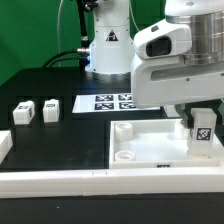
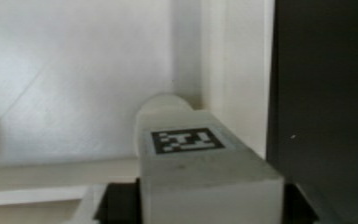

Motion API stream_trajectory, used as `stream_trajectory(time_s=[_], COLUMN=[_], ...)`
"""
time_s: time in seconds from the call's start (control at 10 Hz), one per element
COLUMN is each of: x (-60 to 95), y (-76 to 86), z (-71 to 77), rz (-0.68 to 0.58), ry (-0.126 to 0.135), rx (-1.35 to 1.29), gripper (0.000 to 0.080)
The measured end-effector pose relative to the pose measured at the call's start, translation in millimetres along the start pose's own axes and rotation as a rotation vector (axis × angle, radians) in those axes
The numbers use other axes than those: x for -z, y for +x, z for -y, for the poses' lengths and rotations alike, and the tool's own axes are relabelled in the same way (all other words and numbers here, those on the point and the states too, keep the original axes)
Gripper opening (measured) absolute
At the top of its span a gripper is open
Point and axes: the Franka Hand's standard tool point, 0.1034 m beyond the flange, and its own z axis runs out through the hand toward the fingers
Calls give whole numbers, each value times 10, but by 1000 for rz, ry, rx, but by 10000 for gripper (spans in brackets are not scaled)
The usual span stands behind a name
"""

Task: Assemble one leg

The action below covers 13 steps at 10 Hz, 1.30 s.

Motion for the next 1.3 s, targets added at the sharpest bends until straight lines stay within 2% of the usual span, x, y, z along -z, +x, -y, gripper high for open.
stream_trajectory(time_s=[0.1, 0.4, 0.5, 0.6, 1.0, 1.3], x=[0, -1, -4, -14, -64, -72], y=[0, 0, -1, -1, -7, 0], z=[-2, -3, -6, -27, -32, 15], rz=[0, 1, 3, 8, 7, 6], ry=[0, 2, 12, 34, 73, 87], rx=[-8, -306, -413, -592, -1095, -1317], gripper=[313, 311, 311, 310, 301, 299])
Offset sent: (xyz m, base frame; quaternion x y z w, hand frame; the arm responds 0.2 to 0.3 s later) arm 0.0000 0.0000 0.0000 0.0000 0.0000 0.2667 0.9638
